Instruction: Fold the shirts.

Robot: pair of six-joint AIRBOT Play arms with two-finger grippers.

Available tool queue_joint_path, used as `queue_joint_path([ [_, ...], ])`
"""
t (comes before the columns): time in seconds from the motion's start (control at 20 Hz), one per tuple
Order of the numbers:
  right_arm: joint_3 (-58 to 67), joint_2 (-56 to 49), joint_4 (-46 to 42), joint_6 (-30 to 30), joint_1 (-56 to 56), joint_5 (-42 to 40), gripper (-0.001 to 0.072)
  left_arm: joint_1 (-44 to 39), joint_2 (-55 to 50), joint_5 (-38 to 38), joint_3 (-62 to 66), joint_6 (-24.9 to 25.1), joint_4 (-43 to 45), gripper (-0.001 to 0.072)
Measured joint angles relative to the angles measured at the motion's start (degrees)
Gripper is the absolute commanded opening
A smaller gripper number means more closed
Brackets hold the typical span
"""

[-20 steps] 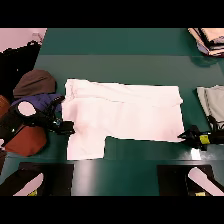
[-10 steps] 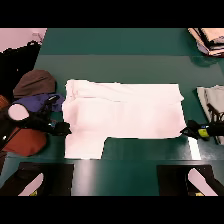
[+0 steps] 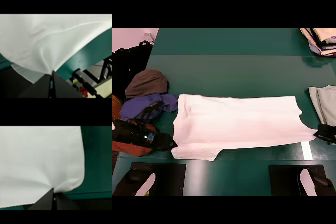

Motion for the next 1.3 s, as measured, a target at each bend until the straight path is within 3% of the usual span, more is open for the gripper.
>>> queue_joint_path([
  [0.2,5.4,-5.1,-1.3,0.7,2.4,-0.8,0.0017,0.0,-6.5,7.7,7.9,2.8,2.7,0.0021],
  [0.65,18.0,-32.3,-0.4,2.2,12.3,-9.6,0.0021,0.0,-31.2,24.0,18.9,8.0,5.2,0.0022],
  [0.7,21.8,-38.2,2.4,2.4,13.0,-10.8,0.0307,0.0,-35.5,26.9,20.1,8.3,5.4,0.0024],
  [0.75,23.7,-40.9,3.7,2.5,13.2,-11.2,0.0396,0.0,-37.0,27.9,20.5,8.4,5.4,0.0092],
  [0.8,25.7,-43.6,5.2,2.5,13.3,-11.6,0.0396,0.0,-38.2,28.9,20.9,8.5,5.4,0.0348],
  [0.85,27.6,-45.8,6.7,2.4,13.4,-11.7,0.0394,0.0,-38.9,29.6,21.1,8.5,5.5,0.0494],
  [0.9,29.1,-47.4,7.8,2.0,13.4,-11.9,0.0386,0.0,-39.6,29.9,21.5,8.5,5.6,0.0507],
  [1.0,31.3,-49.6,9.4,0.6,13.2,-11.9,0.0385,0.0,-40.3,29.0,22.5,8.6,5.6,0.0504],
  [1.05,31.7,-50.1,10.0,-0.3,12.6,-11.7,0.0385,0.0,-40.5,27.5,23.2,8.6,5.6,0.0454],
  [1.15,30.9,-50.1,10.6,-2.1,10.4,-11.0,0.0385,0.0,-40.9,24.7,24.5,8.6,5.5,0.0133],
  [1.2,29.7,-49.8,10.9,-3.1,9.0,-10.6,0.0385,0.0,-40.9,23.4,24.9,8.6,5.3,0.0022],
  [1.3,26.5,-48.7,11.0,-5.3,5.1,-10.4,0.0404,0.0,-41.0,21.6,25.4,8.7,4.3,0.0022],
])
